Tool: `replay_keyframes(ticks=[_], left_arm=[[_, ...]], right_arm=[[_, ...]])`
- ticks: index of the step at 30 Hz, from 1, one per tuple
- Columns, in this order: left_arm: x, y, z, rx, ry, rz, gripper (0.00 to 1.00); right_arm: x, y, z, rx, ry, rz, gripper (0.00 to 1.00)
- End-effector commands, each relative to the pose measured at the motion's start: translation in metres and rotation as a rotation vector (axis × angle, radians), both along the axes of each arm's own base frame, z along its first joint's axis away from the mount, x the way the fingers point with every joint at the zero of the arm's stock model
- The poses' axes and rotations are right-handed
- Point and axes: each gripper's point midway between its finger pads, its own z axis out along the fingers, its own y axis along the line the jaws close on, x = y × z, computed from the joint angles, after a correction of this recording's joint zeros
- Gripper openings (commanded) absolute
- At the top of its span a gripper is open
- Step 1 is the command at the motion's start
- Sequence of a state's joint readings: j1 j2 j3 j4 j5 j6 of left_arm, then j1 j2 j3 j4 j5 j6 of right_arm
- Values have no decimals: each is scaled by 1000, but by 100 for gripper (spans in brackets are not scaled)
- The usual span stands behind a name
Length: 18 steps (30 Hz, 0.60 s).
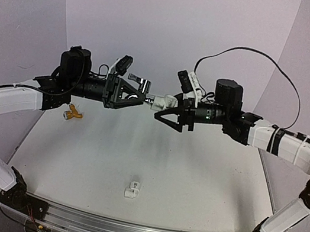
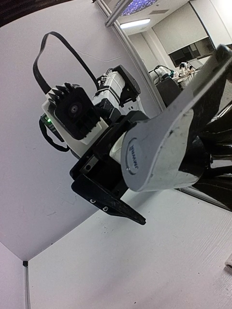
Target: Install the water faucets
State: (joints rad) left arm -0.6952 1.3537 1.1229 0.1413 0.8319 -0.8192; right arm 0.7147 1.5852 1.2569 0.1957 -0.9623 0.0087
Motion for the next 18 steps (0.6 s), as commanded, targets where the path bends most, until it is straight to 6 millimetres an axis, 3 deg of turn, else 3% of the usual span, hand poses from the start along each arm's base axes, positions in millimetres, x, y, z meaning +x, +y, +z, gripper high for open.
replay_keyframes(ticks=[1,9,18], left_arm=[[-7,-1,27,-78,-114,-32,0],[-7,-1,24,-75,-122,-41,0],[-9,-2,20,-72,-161,-56,0]], right_arm=[[-2,7,39,92,25,33,72],[-4,11,37,91,71,74,54],[-11,11,39,98,99,113,25]])
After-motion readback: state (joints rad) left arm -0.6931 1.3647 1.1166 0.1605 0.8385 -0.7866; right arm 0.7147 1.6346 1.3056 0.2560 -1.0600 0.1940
